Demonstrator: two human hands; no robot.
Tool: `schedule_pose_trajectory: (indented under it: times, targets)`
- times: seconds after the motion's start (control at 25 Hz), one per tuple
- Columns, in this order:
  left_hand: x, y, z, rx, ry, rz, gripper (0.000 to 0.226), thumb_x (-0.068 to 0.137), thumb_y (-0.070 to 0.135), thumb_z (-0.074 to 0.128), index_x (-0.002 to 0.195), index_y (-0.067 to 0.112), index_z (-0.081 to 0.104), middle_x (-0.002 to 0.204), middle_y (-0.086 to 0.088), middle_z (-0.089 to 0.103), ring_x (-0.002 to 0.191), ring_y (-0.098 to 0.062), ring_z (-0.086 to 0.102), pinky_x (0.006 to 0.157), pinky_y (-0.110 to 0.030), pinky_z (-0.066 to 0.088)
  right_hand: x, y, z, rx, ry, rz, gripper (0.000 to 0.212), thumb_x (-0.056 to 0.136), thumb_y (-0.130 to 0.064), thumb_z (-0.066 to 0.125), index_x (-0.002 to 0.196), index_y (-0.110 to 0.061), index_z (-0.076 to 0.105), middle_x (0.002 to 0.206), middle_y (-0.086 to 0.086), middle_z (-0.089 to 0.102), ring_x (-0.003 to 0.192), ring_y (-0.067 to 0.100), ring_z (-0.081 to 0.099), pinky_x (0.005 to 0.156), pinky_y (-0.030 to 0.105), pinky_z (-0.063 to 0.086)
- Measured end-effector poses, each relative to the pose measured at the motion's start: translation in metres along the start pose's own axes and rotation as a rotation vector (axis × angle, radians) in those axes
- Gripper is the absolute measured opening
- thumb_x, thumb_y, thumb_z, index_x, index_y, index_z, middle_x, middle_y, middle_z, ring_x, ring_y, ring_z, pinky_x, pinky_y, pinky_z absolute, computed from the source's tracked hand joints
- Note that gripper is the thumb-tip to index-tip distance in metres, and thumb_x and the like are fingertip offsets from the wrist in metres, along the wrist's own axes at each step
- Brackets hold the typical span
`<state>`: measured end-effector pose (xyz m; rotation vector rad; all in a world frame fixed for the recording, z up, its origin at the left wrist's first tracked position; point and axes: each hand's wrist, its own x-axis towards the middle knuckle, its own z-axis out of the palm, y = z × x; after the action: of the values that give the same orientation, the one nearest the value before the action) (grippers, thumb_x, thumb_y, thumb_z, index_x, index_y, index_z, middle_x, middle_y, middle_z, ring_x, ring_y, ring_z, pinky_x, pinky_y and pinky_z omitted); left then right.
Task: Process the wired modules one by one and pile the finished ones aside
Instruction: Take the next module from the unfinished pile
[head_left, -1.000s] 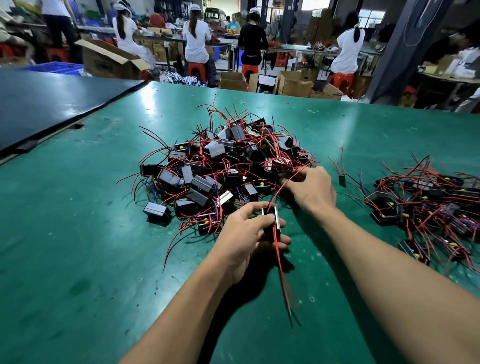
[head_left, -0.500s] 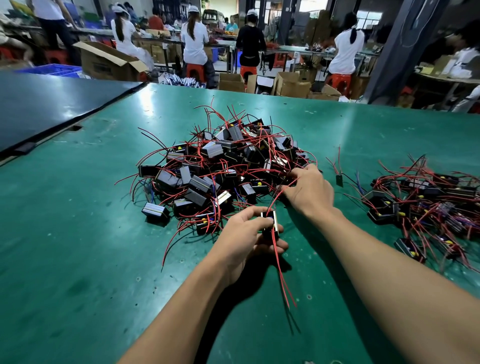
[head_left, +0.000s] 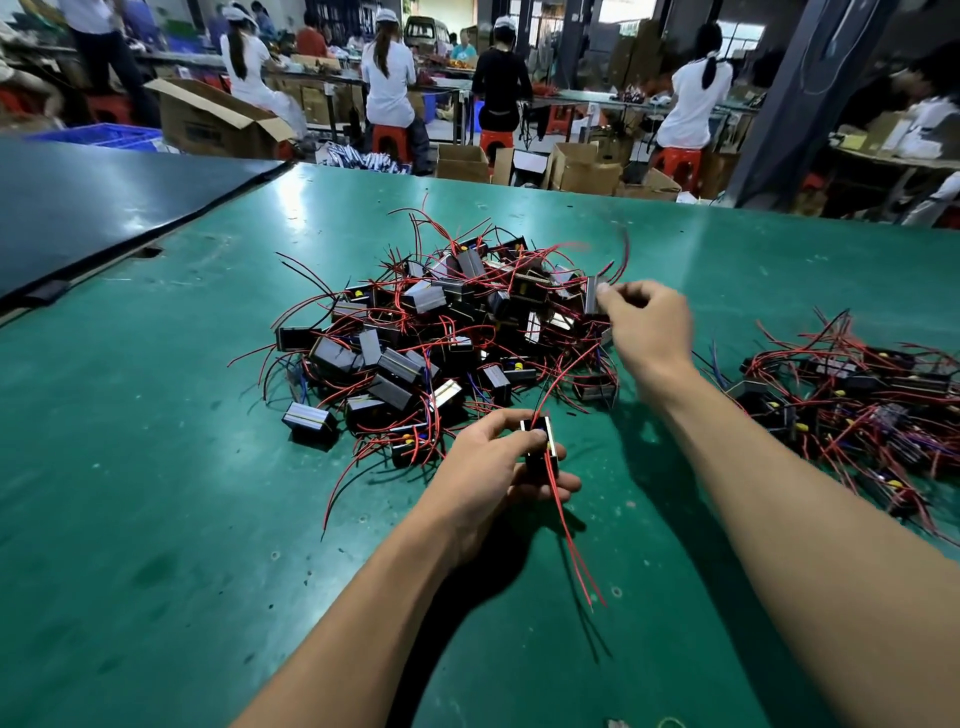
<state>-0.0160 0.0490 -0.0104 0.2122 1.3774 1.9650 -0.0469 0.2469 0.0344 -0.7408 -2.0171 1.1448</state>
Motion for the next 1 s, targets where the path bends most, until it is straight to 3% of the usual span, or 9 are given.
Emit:
schedule_pose_trajectory:
  times: [0.16,0.32,0.44,0.56,0.64,0.8,0.92,1.0]
  targets:
    - [-0.001,0.002,0.000,-0.015,0.011,0.013,0.017,0.099,0.002,0.049,0.115,-0.001,0.053,0.090,-0.022,0.064,0.065,-0.034,0.070,0.058,-0.034,0.060,-0.004,-0.031,-0.019,0.359,-0.156,0.169,0.021,0.092,-0.024,0.069,0.072,-0.018,0.063,0.064,-0.009,0.059,0.043,-0.003,0.052,0.044,0.013,0.040]
    - [0.000,0.002,-0.002,-0.031,0.028,0.040,0.021,0.100,0.005,0.050,0.119,-0.003,0.051,0.093,-0.023,0.064,0.068,-0.036,0.071,0.064,-0.037,0.060,-0.010,-0.044,-0.038,0.311,-0.338,0.158,0.022,0.092,-0.035,0.066,0.073,-0.023,0.065,0.079,-0.015,0.064,0.073,0.006,0.051,0.066,0.029,0.032]
    - [0.000,0.001,-0.002,-0.013,0.018,0.045,0.021,0.099,0.006,0.051,0.119,-0.001,0.051,0.094,-0.023,0.064,0.070,-0.037,0.071,0.066,-0.040,0.060,-0.021,-0.042,-0.053,0.309,-0.441,0.074,0.019,0.093,-0.033,0.063,0.076,-0.024,0.063,0.077,-0.011,0.068,0.083,0.013,0.052,0.077,0.036,0.032]
    - [0.001,0.001,-0.001,0.002,0.039,0.067,0.019,0.099,0.006,0.051,0.118,0.001,0.052,0.091,-0.021,0.065,0.068,-0.036,0.071,0.068,-0.042,0.059,-0.027,-0.037,-0.069,0.454,-0.542,0.016,0.019,0.098,-0.031,0.053,0.102,-0.019,0.067,0.101,0.005,0.074,0.097,0.019,0.059,0.083,0.035,0.037]
    - [0.002,0.002,0.000,-0.023,0.075,0.086,0.019,0.099,0.005,0.051,0.118,0.000,0.051,0.090,-0.021,0.065,0.064,-0.035,0.070,0.070,-0.044,0.054,-0.029,-0.037,-0.080,0.679,-0.535,-0.005,0.028,0.102,-0.031,0.045,0.115,-0.015,0.064,0.110,0.004,0.074,0.097,0.014,0.065,0.086,0.031,0.041]
    - [0.004,0.001,0.000,-0.045,0.110,0.097,0.018,0.099,0.005,0.050,0.117,0.000,0.051,0.092,-0.023,0.065,0.063,-0.033,0.070,0.070,-0.044,0.055,-0.032,-0.035,-0.088,1.182,-0.472,0.117,0.030,0.104,-0.033,0.043,0.118,-0.017,0.064,0.106,-0.004,0.074,0.095,0.009,0.068,0.094,0.033,0.050]
    - [0.002,0.000,-0.001,-0.052,0.100,0.095,0.017,0.099,0.006,0.051,0.115,0.001,0.052,0.094,-0.023,0.067,0.066,-0.034,0.070,0.064,-0.039,0.059,-0.037,-0.022,-0.085,1.268,-0.417,0.220,0.025,0.101,-0.031,0.050,0.105,-0.016,0.070,0.100,-0.003,0.075,0.093,0.011,0.072,0.088,0.034,0.056]
    - [0.002,-0.001,-0.001,-0.057,0.097,0.096,0.017,0.098,0.006,0.052,0.115,0.003,0.053,0.095,-0.023,0.067,0.066,-0.034,0.071,0.063,-0.038,0.060,-0.039,-0.010,-0.082,1.151,-0.422,0.226,0.023,0.100,-0.029,0.052,0.106,-0.014,0.068,0.096,-0.001,0.075,0.092,0.015,0.072,0.084,0.034,0.058]
